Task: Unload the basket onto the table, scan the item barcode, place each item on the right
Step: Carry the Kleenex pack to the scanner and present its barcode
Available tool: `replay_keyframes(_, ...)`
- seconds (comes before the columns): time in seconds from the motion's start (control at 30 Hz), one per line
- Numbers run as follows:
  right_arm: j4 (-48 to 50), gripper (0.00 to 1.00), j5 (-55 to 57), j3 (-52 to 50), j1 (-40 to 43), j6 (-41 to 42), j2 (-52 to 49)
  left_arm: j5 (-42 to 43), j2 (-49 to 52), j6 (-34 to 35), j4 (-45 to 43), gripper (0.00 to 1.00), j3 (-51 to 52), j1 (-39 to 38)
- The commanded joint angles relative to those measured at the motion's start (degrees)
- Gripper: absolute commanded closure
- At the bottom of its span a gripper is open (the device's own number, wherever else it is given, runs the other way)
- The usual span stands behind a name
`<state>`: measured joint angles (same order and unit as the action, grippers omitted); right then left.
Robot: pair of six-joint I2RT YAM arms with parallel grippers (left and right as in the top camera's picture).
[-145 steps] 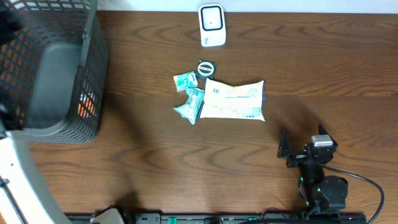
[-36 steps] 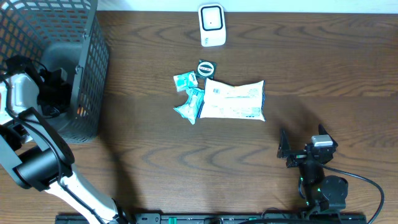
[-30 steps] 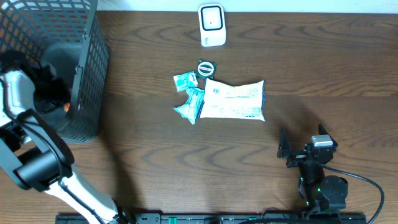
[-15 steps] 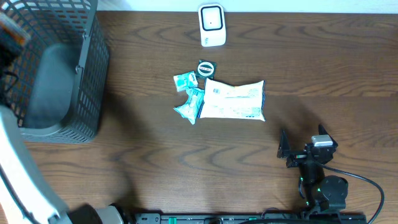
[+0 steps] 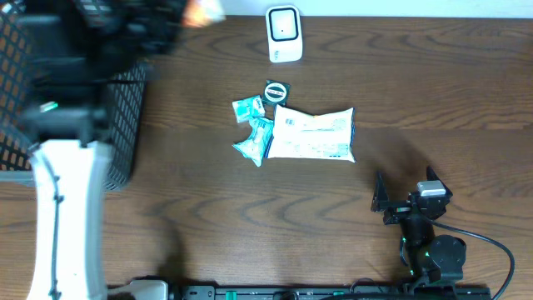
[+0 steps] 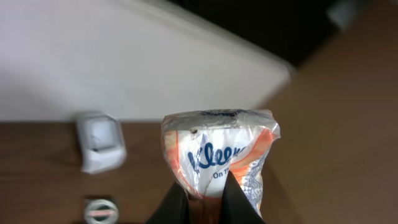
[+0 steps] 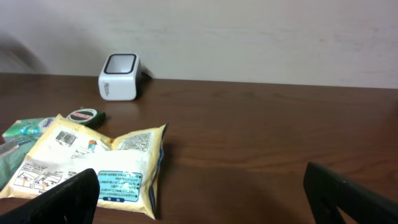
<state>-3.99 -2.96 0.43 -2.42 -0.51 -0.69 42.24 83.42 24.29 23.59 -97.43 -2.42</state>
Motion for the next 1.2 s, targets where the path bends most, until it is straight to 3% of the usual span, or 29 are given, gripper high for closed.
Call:
replay_keyframes(0.0,-0.1,0.01,0.2,-0.1,0.2,-0.4,0.3,-4.2,4.8,-3.7,0.4,0.92,-0.3,-9.2)
replay_keyframes(0.4,-0.2,0.01,0.2,-0.1,0.2,-0.4,0.3,-35.5,20.3,-3.7,0.9,0.92,-0.3,-25.2)
replay_keyframes(0.83,-0.1,0.01,0.2,-0.1,0.2,-0.4,0.3,-36.3,34.4,-3.2,-3.8,0.92,-0.3,-29.4)
replay_keyframes(1.17,-0.2,0.01,0.2,-0.1,0.2,-0.4,0.3,-36.3,39.1,-3.2,-7.7,0.84,-0.3,-29.4)
